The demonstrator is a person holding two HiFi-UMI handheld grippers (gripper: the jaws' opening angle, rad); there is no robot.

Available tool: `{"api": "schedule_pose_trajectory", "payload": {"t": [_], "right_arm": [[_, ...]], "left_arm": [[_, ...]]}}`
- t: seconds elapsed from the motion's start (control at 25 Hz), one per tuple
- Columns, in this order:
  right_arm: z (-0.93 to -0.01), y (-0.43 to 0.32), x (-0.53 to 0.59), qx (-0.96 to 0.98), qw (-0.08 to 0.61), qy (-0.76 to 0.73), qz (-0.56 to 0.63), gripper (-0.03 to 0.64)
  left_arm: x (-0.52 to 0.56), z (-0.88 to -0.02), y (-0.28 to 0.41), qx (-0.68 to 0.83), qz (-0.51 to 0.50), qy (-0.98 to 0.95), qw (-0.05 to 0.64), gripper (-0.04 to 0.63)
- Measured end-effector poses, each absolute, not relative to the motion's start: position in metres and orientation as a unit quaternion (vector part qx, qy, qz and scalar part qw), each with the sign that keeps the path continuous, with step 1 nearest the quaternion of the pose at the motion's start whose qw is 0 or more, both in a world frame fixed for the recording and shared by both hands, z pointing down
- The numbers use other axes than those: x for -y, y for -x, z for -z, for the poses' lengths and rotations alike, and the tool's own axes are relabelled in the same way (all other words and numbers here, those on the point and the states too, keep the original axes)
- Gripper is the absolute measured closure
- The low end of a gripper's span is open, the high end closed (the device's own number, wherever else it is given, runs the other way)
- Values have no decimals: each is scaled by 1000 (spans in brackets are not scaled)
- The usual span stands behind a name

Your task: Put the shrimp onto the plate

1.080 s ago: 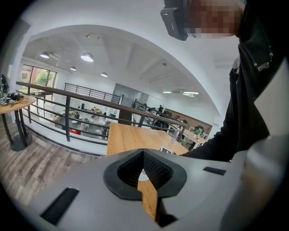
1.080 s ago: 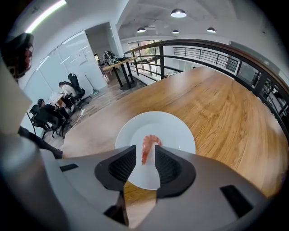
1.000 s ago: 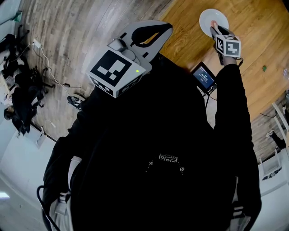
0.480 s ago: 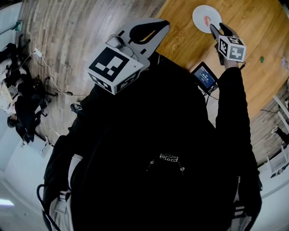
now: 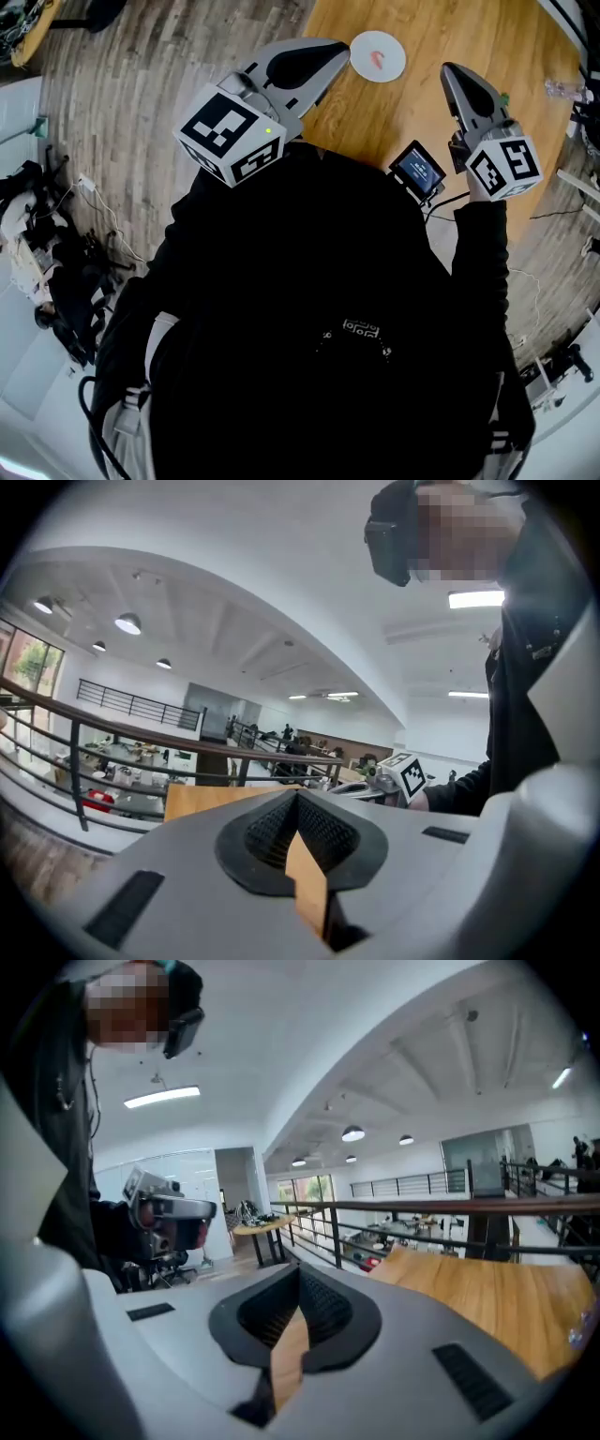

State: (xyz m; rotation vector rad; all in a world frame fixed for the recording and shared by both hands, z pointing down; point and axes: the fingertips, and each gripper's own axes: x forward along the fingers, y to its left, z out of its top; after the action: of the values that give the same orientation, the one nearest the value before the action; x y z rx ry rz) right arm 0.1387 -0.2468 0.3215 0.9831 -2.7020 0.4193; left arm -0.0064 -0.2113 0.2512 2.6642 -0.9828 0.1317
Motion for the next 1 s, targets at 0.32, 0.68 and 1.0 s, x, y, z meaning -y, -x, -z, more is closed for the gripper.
{"api": "schedule_pose_trajectory", "payload": {"t": [0.32, 0.68, 1.0], "right_arm": [[-257, -153, 176, 945, 40, -311, -89, 600], [-239, -140, 174, 944, 24, -319, -77, 600], [-248, -115, 187, 945, 37, -312, -97, 600]], "left_arm": [[188, -261, -63, 242, -14, -960, 142, 596], [188, -244, -70, 215, -28, -970, 111, 596], [194, -249, -54, 212, -35, -969, 121, 597]]}}
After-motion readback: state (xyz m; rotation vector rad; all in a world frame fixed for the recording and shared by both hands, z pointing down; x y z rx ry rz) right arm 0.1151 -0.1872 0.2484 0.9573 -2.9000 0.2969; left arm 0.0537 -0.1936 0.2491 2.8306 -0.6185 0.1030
